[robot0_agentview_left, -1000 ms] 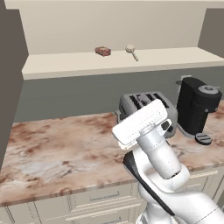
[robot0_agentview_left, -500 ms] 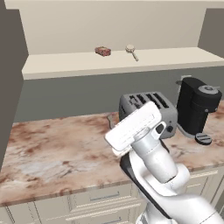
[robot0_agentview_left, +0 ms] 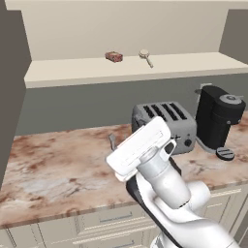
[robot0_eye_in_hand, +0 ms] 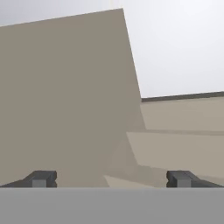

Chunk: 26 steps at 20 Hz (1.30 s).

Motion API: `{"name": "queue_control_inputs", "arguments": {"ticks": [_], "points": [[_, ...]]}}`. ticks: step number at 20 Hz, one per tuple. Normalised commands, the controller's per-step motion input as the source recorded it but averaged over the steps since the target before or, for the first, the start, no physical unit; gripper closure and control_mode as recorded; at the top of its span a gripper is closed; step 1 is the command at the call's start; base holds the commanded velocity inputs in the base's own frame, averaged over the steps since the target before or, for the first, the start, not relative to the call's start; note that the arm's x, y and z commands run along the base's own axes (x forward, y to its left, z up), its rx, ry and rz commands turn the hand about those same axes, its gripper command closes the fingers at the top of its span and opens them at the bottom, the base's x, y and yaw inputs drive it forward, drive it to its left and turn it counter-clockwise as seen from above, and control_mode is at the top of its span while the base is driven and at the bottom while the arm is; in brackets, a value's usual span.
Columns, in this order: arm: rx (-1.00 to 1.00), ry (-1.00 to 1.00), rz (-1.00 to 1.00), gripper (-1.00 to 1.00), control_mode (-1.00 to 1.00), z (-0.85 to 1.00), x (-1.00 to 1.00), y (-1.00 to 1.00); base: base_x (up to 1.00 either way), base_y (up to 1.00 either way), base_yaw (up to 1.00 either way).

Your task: Pick up the bar soap and dish brush from the sink, and place them back in the cabinet, and close the cabinet doors.

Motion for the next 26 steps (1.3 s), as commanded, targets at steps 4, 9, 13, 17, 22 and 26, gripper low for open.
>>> {"name": "queue_control_inputs", "arguments": {"ticks": [4,9,13,17,22,26], "points": [[0.0,0.0,0.0,-1.0,-1.0,0.0,-0.29,0.27,0.0,0.0,0.0],[0.0,0.0,0.0,-1.0,-1.0,0.04,-0.25,0.24,0.0,0.0,0.0],[0.0,0.0,0.0,-1.0,-1.0,0.01,-0.2,0.23,0.0,0.0,0.0],[0.0,0.0,0.0,-1.0,-1.0,0.0,-0.15,0.26,0.0,0.0,0.0],[0.0,0.0,0.0,-1.0,-1.0,0.0,-0.07,0.3,0.0,0.0,0.0],[0.0,0.0,0.0,-1.0,-1.0,0.0,0.0,0.31,0.0,0.0,0.0]]}}
